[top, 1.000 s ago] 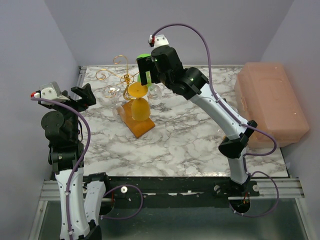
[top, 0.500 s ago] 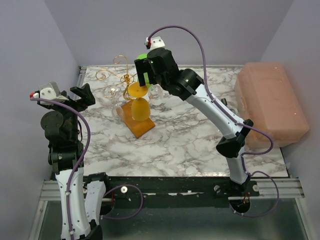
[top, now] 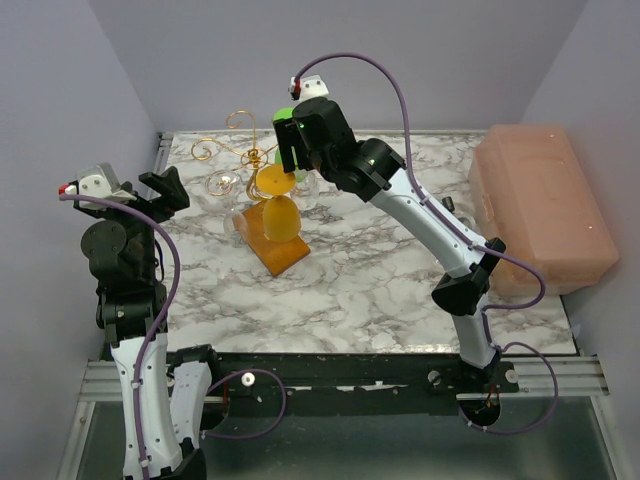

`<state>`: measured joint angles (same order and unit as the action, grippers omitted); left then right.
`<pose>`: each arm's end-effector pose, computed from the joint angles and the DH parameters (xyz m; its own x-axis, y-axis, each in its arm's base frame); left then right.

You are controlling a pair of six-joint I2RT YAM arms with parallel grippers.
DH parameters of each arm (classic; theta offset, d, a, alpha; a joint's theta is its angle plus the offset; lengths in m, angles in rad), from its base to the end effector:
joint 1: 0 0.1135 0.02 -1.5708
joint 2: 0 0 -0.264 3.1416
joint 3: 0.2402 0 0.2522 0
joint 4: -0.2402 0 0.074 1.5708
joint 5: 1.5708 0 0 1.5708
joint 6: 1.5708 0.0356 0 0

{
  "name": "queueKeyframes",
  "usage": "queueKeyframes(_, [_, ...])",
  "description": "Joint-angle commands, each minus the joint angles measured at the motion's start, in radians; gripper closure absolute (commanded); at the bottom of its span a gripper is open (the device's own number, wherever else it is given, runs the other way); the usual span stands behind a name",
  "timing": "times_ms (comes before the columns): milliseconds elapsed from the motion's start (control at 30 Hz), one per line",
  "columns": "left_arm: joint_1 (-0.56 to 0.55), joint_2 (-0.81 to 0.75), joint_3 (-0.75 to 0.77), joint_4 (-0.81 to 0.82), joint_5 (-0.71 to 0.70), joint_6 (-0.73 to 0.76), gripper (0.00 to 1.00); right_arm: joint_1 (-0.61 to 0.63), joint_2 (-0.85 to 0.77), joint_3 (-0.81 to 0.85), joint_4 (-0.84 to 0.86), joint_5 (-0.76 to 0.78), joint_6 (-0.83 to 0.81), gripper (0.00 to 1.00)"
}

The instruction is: Take the wine glass off the wine glass rack

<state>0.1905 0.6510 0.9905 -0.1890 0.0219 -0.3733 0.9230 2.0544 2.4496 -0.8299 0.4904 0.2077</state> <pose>0.1272 0.0237 0.4281 0.1984 -0.3331 -0.9218 -0.1028 0.9282 -0.3575 0.2797 0.3418 0.4525 -0.3406 -0.1486 -0.9284 -0.3837 0.9234 -0.0071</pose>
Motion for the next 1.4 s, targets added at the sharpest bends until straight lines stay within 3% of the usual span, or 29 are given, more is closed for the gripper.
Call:
queueKeyframes(0, [0.008, 0.002, -0.006, 0.003, 0.028, -0.013, 0.04, 0.013, 0.004, -0.011, 0.023, 0.021, -0.009, 0.32])
queueKeyframes(767, [0.019, 0.01, -0.007, 0.006, 0.047, -0.027, 0.04, 0.046, -0.029, 0.013, 0.087, 0.051, -0.037, 0.33])
queueKeyframes(1367, [0.022, 0.01, -0.009, 0.007, 0.05, -0.032, 0.04, 0.049, -0.064, -0.047, 0.194, 0.158, -0.049, 0.33])
